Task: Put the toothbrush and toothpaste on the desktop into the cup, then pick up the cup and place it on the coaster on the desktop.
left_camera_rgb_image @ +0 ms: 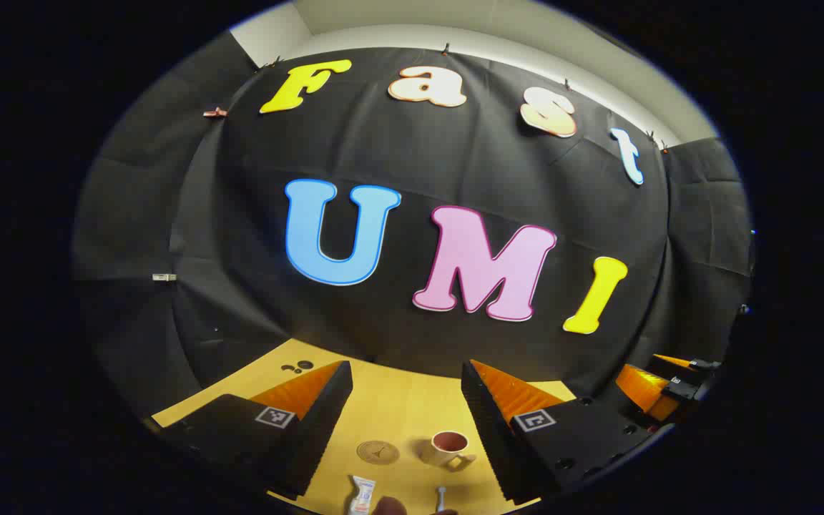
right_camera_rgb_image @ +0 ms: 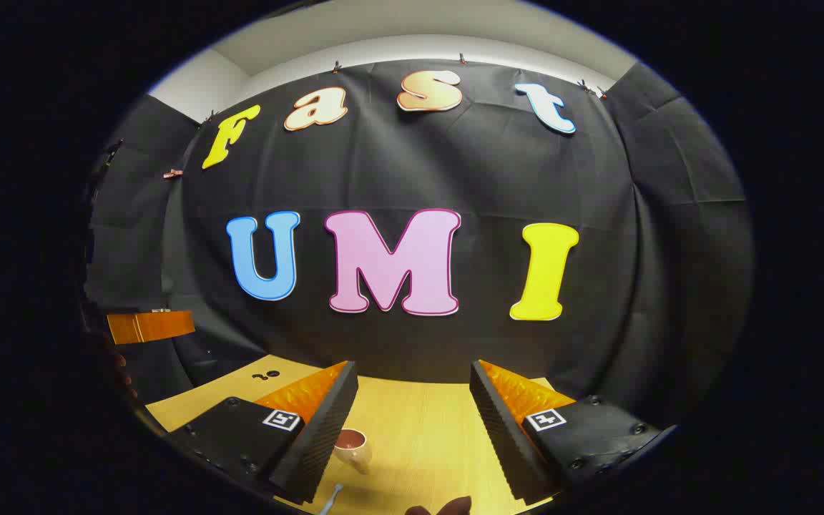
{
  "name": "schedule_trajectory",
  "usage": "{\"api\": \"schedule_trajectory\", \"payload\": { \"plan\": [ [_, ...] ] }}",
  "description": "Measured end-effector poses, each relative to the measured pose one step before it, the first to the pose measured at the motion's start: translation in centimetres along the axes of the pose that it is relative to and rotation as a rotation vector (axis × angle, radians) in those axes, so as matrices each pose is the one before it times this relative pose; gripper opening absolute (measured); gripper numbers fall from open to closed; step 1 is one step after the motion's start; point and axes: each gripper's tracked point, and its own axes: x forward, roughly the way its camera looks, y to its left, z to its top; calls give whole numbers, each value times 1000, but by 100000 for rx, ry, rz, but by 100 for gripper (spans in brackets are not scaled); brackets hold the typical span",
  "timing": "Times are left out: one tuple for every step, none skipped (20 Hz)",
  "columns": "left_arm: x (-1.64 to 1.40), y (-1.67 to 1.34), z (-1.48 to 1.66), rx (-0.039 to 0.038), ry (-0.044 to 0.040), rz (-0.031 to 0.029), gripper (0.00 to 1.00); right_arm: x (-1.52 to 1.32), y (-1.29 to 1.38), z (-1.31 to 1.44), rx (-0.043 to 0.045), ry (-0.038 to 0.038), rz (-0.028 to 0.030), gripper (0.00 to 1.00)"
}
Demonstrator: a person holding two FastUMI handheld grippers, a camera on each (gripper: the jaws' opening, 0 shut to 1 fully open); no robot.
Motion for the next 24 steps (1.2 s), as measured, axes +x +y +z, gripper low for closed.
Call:
{"api": "schedule_trajectory", "payload": {
  "plan": [
    [7,904,-798,731,1198,826,95,90,564,-349,-650,822,726,97],
    [-60,853,-883,857,1155,551,95,144,421,-422,-893,1014,373,97],
    [127,475,-557,1117,1084,226,95,142,331,-409,-447,1145,207,97],
    [158,347,-653,1250,1380,199,95,-3,244,-478,305,1223,95,97],
    [114,161,-404,1208,1066,-173,95,10,299,-359,632,964,197,97],
    [35,135,-585,859,854,-328,95,-71,187,-333,438,857,-140,97],
    [95,18,-318,558,810,-710,95,-113,186,-368,54,877,-46,97],
    [-16,79,-584,611,993,-638,95,-80,166,-456,-363,971,-168,97],
    [28,9,-377,544,964,-687,95,-39,206,-409,-488,910,33,97],
    [-38,-30,-565,471,973,-489,95,-157,168,-442,-274,962,-75,97],
    [76,42,-405,175,1276,-406,95,-230,120,-384,-99,850,161,97],
    [109,107,-734,20,1344,-298,95,-188,158,-384,-20,837,-43,98],
    [69,70,-452,134,1497,-170,95,-58,114,-423,75,998,-136,98],
    [145,3,-748,395,1584,-114,95,-125,123,-404,68,1224,80,97],
    [101,-43,-717,615,1907,-348,95,-56,187,-387,-172,1062,-61,98],
    [88,-45,-968,645,1974,-234,95,-109,-17,-392,-229,1046,-341,98],
    [250,-134,-677,692,1832,-648,95,-51,39,-382,87,1068,-110,97],
    [191,-142,-894,865,1805,-215,95,-77,-46,-396,395,976,-234,97],
    [307,-187,-572,814,1371,-179,95,-112,-4,-253,485,991,-307,98],
    [303,-271,-711,998,1444,-449,95,-92,7,-332,435,1056,-352,98],
    [388,-251,-820,1462,2012,-207,95,-8,-99,-348,287,948,-281,98],
    [383,-93,-1085,1296,2391,-30,95,-100,-86,-416,-168,1048,-454,98],
    [405,-147,-1002,679,2095,-161,95,-156,-241,-563,-574,1037,-708,98],
    [173,-178,-1036,16,1947,-497,94,-66,-108,-391,-618,936,-444,98]
  ]
}}
